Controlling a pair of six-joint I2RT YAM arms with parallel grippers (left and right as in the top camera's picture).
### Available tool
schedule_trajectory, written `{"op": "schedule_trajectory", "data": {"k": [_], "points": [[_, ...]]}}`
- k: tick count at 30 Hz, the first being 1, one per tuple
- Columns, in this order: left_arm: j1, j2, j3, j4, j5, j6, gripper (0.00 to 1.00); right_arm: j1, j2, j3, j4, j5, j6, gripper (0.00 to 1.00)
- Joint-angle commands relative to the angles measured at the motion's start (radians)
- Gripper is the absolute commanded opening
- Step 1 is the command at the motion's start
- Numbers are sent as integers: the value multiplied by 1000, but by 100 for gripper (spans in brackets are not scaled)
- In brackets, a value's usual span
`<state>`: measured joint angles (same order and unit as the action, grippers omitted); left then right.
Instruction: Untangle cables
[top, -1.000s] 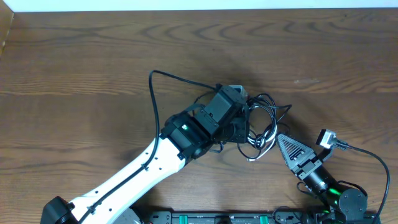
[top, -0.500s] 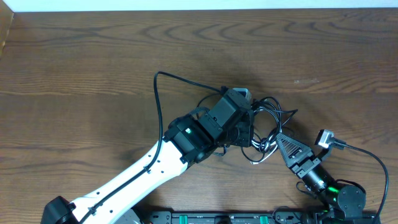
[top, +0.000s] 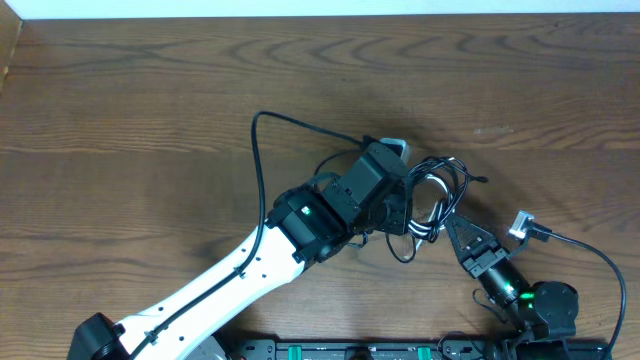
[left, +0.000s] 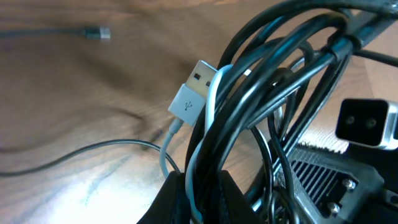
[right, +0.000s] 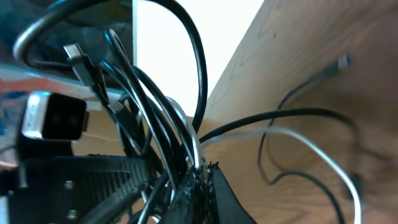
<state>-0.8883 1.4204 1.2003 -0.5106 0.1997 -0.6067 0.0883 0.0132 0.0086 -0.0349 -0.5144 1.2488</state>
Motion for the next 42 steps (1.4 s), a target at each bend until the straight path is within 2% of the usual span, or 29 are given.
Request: {"op": "schedule_trajectory", "data": {"k": [1,7,15,19,26,36,41,42], "points": [[20,-23,2,28,11,64,8,5,27,-3,-11,79,-165,1],[93,-73,2,49,-14,64,8,5,125,-3,-11,140,-204,1],[140,-102,2,151,-15,64,8,5,331,-3,-11,180,-212,1],[165,-102,2,161,-60,64,8,5,411,-3,-10,184,-244,1],[237,-102,2,159,-63,65,8,5,447,-3,-11,226,-263,1],[414,-102,2,158,-62,64,9,4,447,-3,-15,237,-318,1],[456,-102,2,152,-62,64,17,4,447,-3,-19,267,-331,1],[457,-102,2,148,-62,64,23,4,447,-3,-19,276,-331,1]]}}
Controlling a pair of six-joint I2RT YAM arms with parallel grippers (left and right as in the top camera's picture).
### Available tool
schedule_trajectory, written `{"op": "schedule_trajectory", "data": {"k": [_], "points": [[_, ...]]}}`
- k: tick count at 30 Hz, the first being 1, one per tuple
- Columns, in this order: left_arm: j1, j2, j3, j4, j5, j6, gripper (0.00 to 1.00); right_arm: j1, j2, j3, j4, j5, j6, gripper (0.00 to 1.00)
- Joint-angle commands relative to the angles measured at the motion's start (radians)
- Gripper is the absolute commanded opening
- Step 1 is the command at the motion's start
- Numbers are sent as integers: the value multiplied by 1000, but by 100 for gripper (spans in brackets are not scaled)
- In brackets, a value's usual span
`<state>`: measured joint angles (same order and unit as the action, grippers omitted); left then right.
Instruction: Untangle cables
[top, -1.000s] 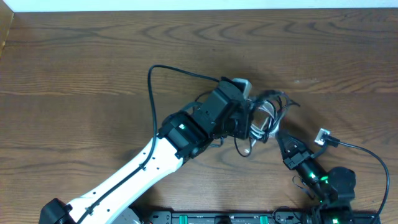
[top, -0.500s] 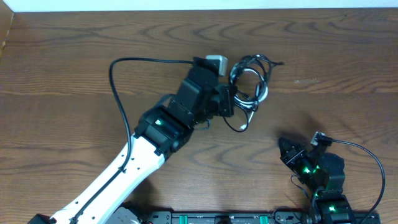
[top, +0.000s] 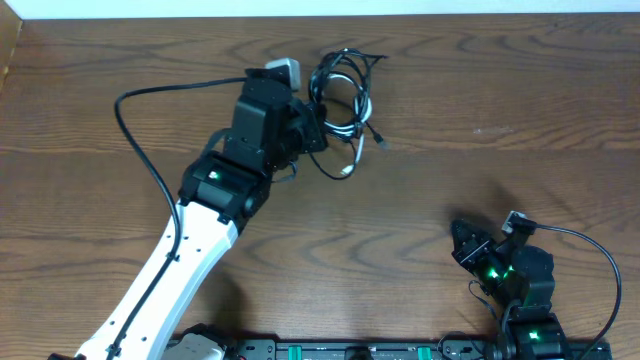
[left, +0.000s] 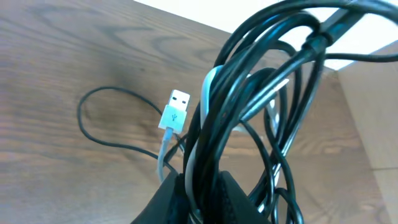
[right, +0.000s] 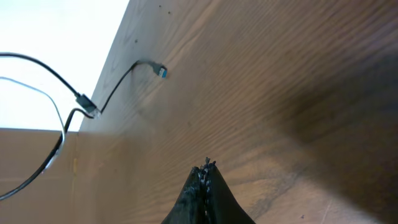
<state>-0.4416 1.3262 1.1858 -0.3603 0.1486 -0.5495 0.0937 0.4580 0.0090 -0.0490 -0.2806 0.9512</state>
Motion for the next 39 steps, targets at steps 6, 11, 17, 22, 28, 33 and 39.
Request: {"op": "schedule_trajectory", "data": {"k": [6,11,17,22,28,33,39], "points": [[-3,-7,16,-124,27,3,67,-1,2,4,-3,40,-33,1],[-21,-7,16,-288,27,2,80,-1,2,5,-8,-24,-88,1],[-31,-4,8,-354,26,3,80,-1,2,5,-11,-78,-92,1],[-31,55,7,-315,23,-46,80,-1,2,5,-11,-121,-92,1],[-31,233,7,-225,23,-246,78,-1,2,5,-11,-141,-92,6],[-31,372,7,-153,24,-415,64,-1,2,5,-11,-137,-92,10],[-37,479,7,-65,23,-478,63,-1,2,4,-12,-137,-93,14]]}}
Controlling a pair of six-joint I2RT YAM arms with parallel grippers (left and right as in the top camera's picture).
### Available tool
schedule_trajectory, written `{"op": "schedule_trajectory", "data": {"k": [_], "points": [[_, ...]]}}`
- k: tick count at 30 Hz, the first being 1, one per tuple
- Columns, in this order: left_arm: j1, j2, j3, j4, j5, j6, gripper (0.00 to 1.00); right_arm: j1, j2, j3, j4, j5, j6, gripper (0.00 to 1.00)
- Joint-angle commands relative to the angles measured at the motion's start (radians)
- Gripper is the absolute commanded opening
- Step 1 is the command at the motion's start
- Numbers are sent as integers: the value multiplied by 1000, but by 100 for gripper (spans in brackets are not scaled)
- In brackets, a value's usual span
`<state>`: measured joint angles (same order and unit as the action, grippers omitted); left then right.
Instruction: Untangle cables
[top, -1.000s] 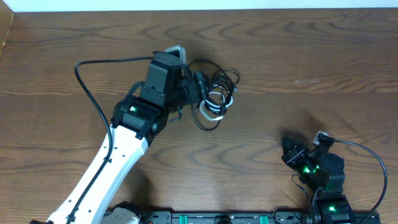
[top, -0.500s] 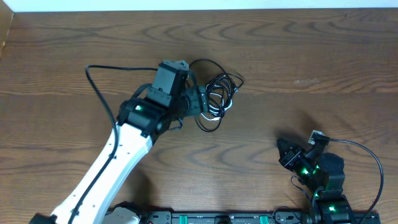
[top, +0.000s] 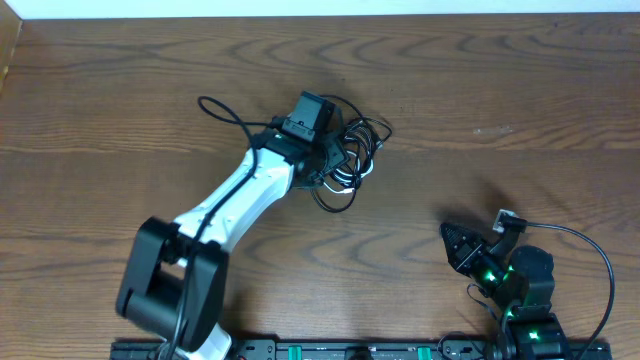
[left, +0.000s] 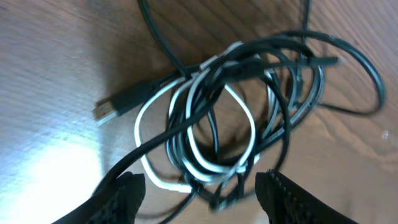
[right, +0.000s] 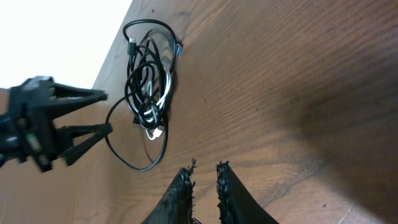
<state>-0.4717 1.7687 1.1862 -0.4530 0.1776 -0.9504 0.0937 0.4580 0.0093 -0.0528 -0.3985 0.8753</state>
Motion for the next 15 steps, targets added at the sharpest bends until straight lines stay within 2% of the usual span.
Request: {"op": "schedule_trajectory", "data": {"k": [1,7,10,12,15], "points": [[-11,52,7,47,-6,-77,63,-1,2,4,-8,-19,-19,15],[-40,133,7,112,-32,-76,61,-1,2,4,-9,-1,-56,16],[-47,168,7,108,-88,-76,47,-1,2,4,-10,-1,-62,16],[-48,180,7,102,-127,-76,32,-1,3,4,-10,-1,-62,16],[-48,180,7,97,-199,-76,22,-1,2,4,-10,-1,-62,16]]}}
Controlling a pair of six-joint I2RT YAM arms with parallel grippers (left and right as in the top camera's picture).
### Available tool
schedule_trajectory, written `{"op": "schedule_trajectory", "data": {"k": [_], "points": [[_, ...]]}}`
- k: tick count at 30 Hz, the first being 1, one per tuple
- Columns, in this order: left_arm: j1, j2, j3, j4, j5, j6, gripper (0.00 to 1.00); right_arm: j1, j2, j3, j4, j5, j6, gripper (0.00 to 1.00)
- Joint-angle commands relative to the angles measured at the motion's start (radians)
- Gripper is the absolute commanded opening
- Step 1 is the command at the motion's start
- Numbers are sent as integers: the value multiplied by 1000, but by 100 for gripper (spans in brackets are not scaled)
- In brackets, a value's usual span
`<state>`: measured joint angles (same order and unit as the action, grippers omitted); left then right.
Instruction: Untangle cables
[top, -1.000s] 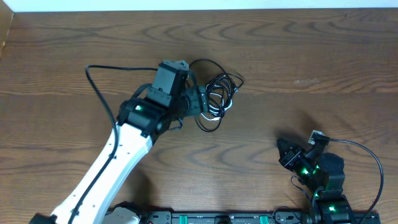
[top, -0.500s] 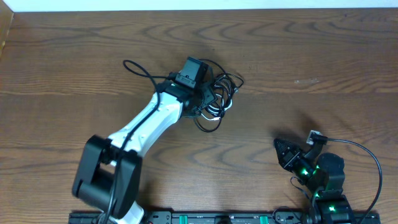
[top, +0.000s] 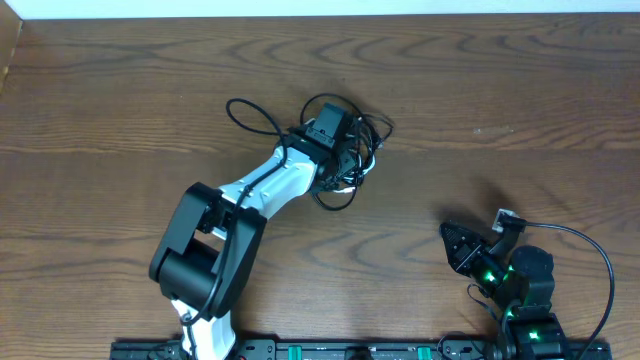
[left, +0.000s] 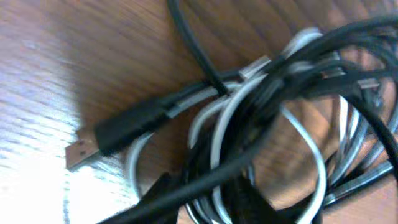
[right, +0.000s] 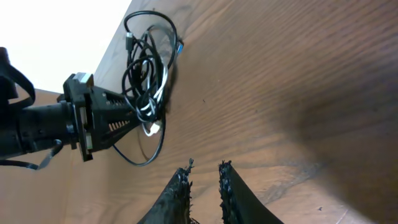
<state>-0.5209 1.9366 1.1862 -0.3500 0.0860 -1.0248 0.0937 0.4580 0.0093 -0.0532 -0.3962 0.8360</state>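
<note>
A tangle of black and white cables (top: 352, 140) lies on the wooden table, back of centre. My left gripper (top: 347, 160) is down in it. In the left wrist view its fingers (left: 163, 190) stand close together at the bottom edge with black and white strands (left: 214, 140) pinched between them. A black USB plug (left: 93, 142) lies flat to the left. My right gripper (top: 455, 245) hovers at the front right, far from the tangle, slightly open (right: 203, 169) and holding nothing. The right wrist view shows the bundle (right: 146, 68) far off.
A loose black cable loop (top: 245, 115) trails left from the tangle. The table's far edge (top: 320, 14) runs along the top, and its left corner (top: 8, 60) is visible. The right arm's own wire (top: 592, 250) arcs at the front right.
My left gripper was wide open just above the tangle lying on the table. Now it is lower, with its fingers closed in on several strands. The right gripper has not moved.
Both grippers held the tangle together near the table's middle right. Then the right gripper was empty at the front right, and the left held the bundle up at the back. Later the bundle lay on the table under the open left gripper, which now grips it again.
</note>
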Motion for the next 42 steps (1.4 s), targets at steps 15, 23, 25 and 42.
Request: {"op": "schedule_trajectory", "data": {"k": [15,23,25,42], "points": [[1,-220,7,-11,50,139,7,-1,2,110,-122,-6,-113,14],[0,-451,7,-46,145,145,7,-1,3,329,-424,-20,-112,16],[0,-479,7,-74,153,136,7,-1,3,374,-476,-54,-113,18],[0,-506,7,5,556,130,8,-1,2,419,-422,-281,-13,53]]}}
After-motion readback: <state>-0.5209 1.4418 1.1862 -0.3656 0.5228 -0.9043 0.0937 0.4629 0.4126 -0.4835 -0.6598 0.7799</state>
